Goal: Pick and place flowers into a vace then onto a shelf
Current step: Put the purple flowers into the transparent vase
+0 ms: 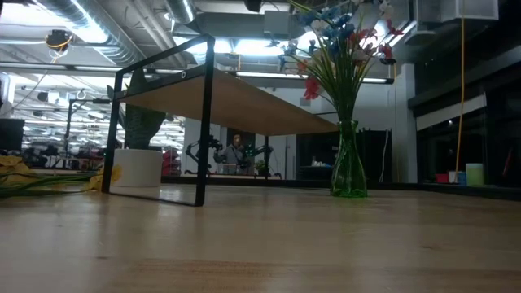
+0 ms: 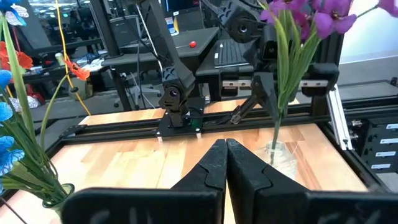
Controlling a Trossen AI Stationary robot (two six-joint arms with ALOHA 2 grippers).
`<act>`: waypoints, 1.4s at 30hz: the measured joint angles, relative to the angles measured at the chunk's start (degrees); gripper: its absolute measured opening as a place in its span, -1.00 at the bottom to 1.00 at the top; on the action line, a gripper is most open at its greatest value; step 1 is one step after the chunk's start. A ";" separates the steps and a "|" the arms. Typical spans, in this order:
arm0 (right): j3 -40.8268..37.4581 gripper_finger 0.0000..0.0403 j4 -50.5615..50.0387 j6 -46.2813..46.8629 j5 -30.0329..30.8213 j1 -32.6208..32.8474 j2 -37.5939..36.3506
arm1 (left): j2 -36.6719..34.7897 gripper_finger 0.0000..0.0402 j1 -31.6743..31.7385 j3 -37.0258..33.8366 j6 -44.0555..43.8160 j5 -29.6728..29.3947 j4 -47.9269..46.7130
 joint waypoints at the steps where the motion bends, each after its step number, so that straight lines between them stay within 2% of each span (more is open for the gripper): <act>1: 0.00 -0.95 -0.01 0.37 0.87 -0.08 0.75 | 0.01 -0.99 0.00 0.00 0.01 -0.01 0.00; 12: 0.00 -0.95 -4.61 10.27 6.94 -1.86 6.48 | 0.02 -0.99 0.00 0.00 0.49 -0.01 0.00; 16: -0.02 -0.95 -7.06 14.69 7.11 -2.47 7.08 | 0.02 -0.99 0.00 0.00 0.49 0.01 -0.10; 19: -0.02 -0.95 -7.04 14.89 5.00 -3.05 7.06 | 0.02 -0.99 0.00 0.00 0.50 -0.01 -0.17; 22: -0.02 -0.95 -6.69 14.79 -0.38 -4.39 7.04 | 0.02 -0.99 0.00 0.00 0.51 -0.01 -0.26; 27: -0.02 -0.95 -6.19 14.61 -1.55 -5.02 6.80 | 0.02 -0.99 0.00 0.00 0.47 -0.01 -0.37; 37: -0.02 -0.63 -4.75 13.38 -2.91 -4.96 5.05 | 0.02 -0.98 0.00 0.00 0.49 0.00 -0.49; 42: -0.02 -0.48 -4.55 12.81 -6.03 -4.94 3.08 | 0.02 -0.97 0.00 0.00 0.49 -0.01 -0.57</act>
